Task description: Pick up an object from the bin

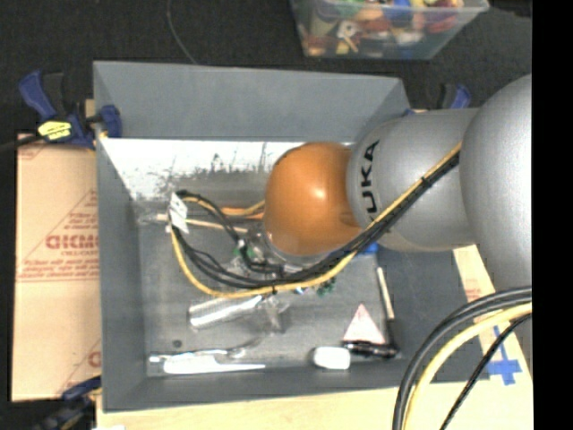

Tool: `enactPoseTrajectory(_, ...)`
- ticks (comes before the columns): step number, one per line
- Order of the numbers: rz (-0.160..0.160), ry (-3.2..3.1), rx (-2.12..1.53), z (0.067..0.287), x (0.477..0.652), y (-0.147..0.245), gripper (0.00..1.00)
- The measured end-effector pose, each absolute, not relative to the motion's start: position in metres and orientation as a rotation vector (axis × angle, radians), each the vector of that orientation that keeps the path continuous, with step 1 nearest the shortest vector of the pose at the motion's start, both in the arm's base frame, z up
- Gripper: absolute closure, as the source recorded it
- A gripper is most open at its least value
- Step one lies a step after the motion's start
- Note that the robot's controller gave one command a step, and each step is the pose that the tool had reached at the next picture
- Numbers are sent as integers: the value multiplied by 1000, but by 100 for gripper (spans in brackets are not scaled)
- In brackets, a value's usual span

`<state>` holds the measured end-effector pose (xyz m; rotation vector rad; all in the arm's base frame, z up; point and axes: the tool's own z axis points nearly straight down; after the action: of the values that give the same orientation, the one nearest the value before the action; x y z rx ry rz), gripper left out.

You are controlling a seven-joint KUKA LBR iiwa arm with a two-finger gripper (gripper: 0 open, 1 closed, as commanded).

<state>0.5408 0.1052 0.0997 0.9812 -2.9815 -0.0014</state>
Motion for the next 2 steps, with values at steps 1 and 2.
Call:
enactPoseTrajectory(1, 1, -2951, 1117, 71, 543, 101, 0)
enactPoseTrajectory(2, 6, -2876, 1298, 71, 544, 115, 100)
